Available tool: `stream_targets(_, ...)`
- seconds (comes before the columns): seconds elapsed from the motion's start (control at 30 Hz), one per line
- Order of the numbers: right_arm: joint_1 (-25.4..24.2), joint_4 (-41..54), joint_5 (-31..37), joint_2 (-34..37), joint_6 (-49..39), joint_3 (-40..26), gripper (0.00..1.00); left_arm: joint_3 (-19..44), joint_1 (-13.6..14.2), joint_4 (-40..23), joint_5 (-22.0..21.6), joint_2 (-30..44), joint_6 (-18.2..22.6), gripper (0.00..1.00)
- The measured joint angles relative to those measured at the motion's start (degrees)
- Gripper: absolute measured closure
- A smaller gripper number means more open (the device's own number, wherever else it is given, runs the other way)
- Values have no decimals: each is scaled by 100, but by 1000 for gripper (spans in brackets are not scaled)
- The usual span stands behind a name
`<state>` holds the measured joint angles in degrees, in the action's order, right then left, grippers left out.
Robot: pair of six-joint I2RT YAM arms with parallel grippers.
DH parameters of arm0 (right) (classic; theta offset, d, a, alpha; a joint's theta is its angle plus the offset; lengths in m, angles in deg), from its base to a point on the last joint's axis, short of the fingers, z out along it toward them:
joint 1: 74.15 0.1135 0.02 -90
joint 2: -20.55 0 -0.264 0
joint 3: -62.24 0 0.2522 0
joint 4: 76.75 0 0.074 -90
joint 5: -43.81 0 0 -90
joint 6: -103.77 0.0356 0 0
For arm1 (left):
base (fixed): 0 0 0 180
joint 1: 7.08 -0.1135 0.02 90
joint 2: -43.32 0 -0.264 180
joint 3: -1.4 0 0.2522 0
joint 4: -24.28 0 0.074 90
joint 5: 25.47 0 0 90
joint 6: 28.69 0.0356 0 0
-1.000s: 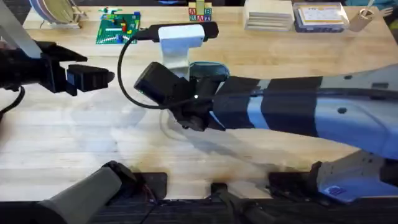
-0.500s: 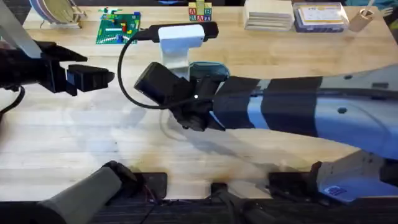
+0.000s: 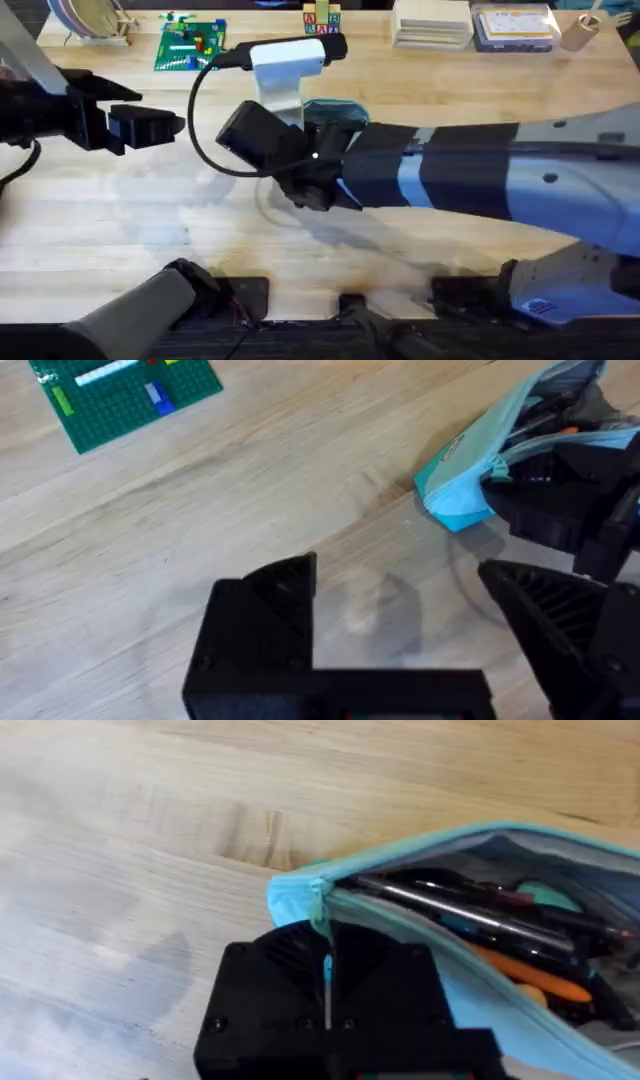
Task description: Unzip the bag, pick up the pens from the table one at a time and place them inside, then zip the bag closed.
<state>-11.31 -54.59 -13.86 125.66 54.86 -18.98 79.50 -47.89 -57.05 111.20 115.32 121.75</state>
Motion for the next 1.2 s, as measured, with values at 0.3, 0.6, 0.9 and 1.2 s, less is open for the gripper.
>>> stream_targets(0.3,2,62,-7,-256,-643,0,969,0,0,-15,0,-1,0,7)
stream_targets(0.6,31,103,-46,-777,-856,0,969,0,0,-15,0,-1,0,7)
stream_targets(0.9,35,243,-46,-777,-858,0,969,0,0,-83,3,37,2,7)
stream_targets(1.2,35,245,-44,-777,-858,0,969,0,0,-673,371,822,783,7)
